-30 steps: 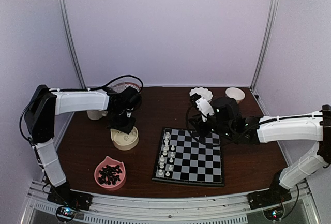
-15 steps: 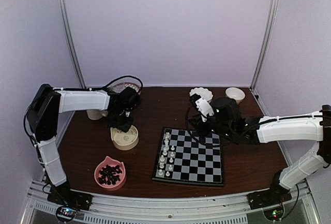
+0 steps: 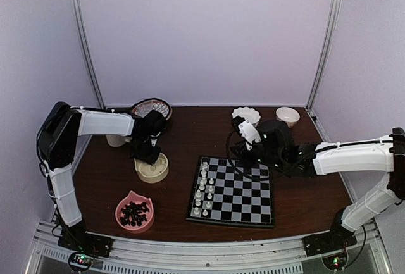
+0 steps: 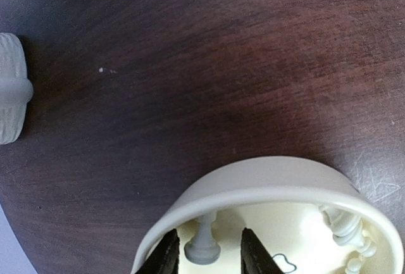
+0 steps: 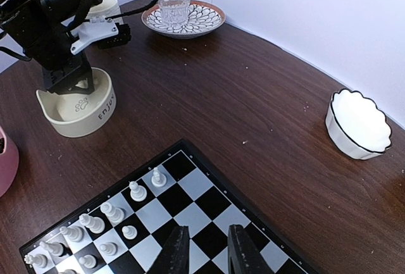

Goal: Set up the chess pieces on the board
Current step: Pick up the rook from the storage box, then pass from the left arm to the right

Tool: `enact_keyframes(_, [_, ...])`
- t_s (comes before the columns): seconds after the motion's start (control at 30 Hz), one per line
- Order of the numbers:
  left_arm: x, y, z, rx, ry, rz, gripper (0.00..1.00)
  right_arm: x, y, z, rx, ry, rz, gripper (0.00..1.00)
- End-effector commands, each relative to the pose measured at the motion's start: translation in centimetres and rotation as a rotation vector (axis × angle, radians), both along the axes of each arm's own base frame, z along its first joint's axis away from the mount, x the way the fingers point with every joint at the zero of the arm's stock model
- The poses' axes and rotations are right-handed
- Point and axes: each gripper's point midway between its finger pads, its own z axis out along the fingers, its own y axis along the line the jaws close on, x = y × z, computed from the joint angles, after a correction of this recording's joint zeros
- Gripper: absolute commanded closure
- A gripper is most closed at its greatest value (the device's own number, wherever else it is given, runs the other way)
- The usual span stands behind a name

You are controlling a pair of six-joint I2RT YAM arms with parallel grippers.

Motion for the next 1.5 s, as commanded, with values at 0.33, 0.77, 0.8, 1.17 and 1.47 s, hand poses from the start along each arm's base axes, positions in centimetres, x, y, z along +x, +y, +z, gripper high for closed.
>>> enact_keyframes(0.33, [-2.2,0.1,-1.5,-0.06,0.074,-0.019,0.89,0.0,0.5,0.0,0.003,-0.008,0.01,0.76])
enact_keyframes(0.77, [-5.5,-10.0,7.0,-0.265,-0.255,-0.422,0.92,-3.2,5.0,0.5,0.207,0.166,0.226,0.75])
enact_keyframes(0.8, [-5.9,-10.6,7.7,-0.293,-0.281,-0.447,0.92,-3.5,5.5,0.6,0.228,0.187,0.245,0.75])
enact_keyframes(1.17, [-12.4,-15.4,13.9,-0.639,-0.453,-0.76,0.9,-6.7,9.6,0.9,0.397,0.362,0.473,0.69])
enact_keyframes(1.47, [-15.7,-16.5,15.9,-0.614,-0.594,-0.931,0.9,-9.0,12.1,1.2,0.448,0.443,0.585,0.64])
